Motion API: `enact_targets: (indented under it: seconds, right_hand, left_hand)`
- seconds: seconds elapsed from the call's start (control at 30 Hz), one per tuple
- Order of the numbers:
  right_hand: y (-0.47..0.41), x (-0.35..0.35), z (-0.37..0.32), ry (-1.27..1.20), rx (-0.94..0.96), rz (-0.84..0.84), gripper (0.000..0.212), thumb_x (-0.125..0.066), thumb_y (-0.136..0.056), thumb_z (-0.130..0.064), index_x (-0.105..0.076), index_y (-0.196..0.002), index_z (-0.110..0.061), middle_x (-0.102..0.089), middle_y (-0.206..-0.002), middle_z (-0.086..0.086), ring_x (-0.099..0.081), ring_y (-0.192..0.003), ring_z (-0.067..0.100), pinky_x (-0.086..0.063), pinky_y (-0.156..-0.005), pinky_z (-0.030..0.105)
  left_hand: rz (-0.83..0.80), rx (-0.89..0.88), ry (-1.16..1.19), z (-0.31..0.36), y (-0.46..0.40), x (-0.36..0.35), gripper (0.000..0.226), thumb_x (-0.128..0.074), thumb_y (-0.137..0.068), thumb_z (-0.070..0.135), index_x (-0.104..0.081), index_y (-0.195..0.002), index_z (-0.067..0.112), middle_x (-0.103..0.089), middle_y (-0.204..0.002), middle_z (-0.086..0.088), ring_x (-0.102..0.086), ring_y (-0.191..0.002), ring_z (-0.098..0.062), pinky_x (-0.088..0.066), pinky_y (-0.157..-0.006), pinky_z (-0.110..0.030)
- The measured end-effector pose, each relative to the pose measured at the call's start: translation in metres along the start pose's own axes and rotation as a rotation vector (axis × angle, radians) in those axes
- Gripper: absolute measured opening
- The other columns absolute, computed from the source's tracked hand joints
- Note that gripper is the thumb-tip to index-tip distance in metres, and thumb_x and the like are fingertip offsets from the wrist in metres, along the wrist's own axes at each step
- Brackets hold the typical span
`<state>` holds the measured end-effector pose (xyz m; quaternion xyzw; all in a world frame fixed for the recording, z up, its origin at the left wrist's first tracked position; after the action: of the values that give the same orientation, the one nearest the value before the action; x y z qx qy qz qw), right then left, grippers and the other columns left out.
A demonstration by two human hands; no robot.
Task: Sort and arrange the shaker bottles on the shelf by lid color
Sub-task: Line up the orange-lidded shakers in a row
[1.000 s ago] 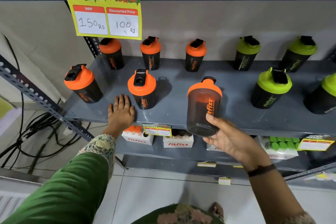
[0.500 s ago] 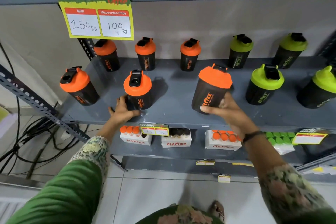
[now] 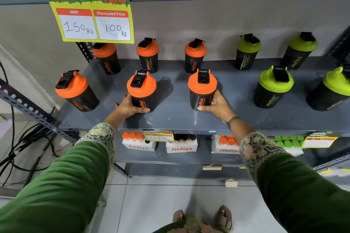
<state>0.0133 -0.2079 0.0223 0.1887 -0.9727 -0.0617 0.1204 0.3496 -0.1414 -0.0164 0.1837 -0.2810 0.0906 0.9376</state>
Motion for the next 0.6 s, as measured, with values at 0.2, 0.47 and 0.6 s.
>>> enact_targets:
  seconds: [0.2, 0.47, 0.6]
  right_hand:
    - [0.005, -0.006, 0.003, 0.018, 0.029, -0.031, 0.093, -0.081, -0.062, 0.001, -0.032, -0.139, -0.013, -0.05, -0.139, 0.012, -0.048, -0.126, 0.024, -0.039, -0.108, 0.04]
    - [0.015, -0.007, 0.005, 0.026, 0.071, -0.02, 0.095, -0.079, -0.064, 0.005, -0.027, -0.142, -0.011, -0.045, -0.133, 0.003, -0.042, -0.129, 0.021, -0.034, -0.109, 0.034]
    - [0.048, 0.033, 0.014, -0.105, 0.122, 0.271, 0.073, -0.076, -0.071, 0.001, -0.043, -0.135, -0.007, -0.051, -0.128, 0.005, -0.049, -0.119, 0.014, -0.039, -0.105, 0.029]
  left_hand:
    - [0.01, -0.008, -0.018, 0.001, -0.003, -0.002, 0.139, -0.078, -0.016, 0.078, -0.03, -0.137, 0.029, -0.037, -0.149, -0.006, -0.022, -0.142, -0.026, -0.013, -0.116, -0.057]
    - [0.224, -0.019, -0.026, 0.014, 0.04, 0.004, 0.123, -0.076, -0.028, 0.071, -0.038, -0.133, 0.019, -0.043, -0.138, -0.009, -0.03, -0.136, -0.028, -0.016, -0.116, -0.054]
    - [0.664, -0.163, 0.026, 0.034, 0.117, -0.01, 0.085, -0.071, -0.054, 0.061, -0.053, -0.115, 0.006, -0.057, -0.115, -0.017, -0.05, -0.112, -0.034, -0.04, -0.096, -0.044]
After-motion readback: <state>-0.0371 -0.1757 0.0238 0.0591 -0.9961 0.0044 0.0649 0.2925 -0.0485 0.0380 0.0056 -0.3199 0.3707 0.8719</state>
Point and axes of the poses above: each hand's wrist, its own y-axis away from the middle knuckle, its own x-axis out of the back of the hand, z = x × y, the point moved 9 cm from there along -y, towards the middle knuckle
